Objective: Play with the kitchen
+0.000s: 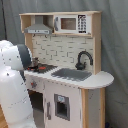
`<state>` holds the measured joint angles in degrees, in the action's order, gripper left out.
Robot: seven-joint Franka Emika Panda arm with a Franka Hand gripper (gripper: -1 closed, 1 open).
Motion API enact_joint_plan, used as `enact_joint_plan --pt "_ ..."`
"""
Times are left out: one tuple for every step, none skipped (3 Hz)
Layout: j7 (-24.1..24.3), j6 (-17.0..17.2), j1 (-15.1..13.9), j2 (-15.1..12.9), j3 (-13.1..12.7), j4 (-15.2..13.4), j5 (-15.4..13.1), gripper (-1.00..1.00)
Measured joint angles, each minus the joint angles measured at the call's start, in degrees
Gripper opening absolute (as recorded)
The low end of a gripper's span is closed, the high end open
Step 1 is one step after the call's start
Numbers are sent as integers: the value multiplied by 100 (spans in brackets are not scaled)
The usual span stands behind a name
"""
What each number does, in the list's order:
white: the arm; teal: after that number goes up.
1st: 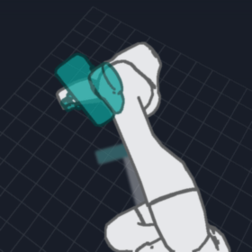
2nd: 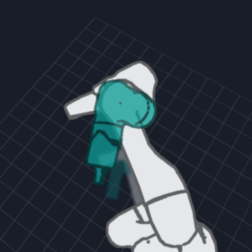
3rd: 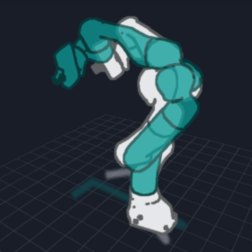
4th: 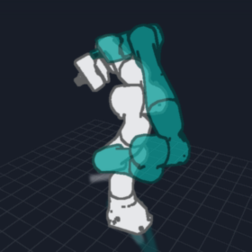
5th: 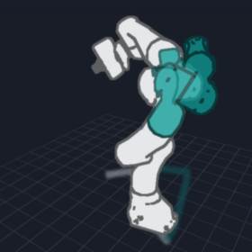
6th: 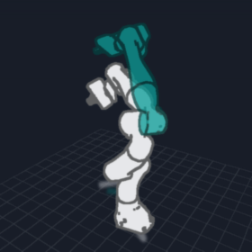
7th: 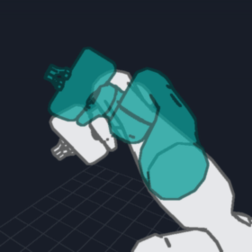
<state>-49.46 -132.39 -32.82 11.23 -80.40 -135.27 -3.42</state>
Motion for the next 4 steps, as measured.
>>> enact_joint_plan --pt "553 -155 -2 -11 -204 -87 4 -100" --pt "1102 -310 -2 -11 -441 -88 7 -100" --pt "1575 -519 -2 -10 -713 -80 6 -100" --pt "2060 -691 -1 -3 -1030 -80 6 -100"
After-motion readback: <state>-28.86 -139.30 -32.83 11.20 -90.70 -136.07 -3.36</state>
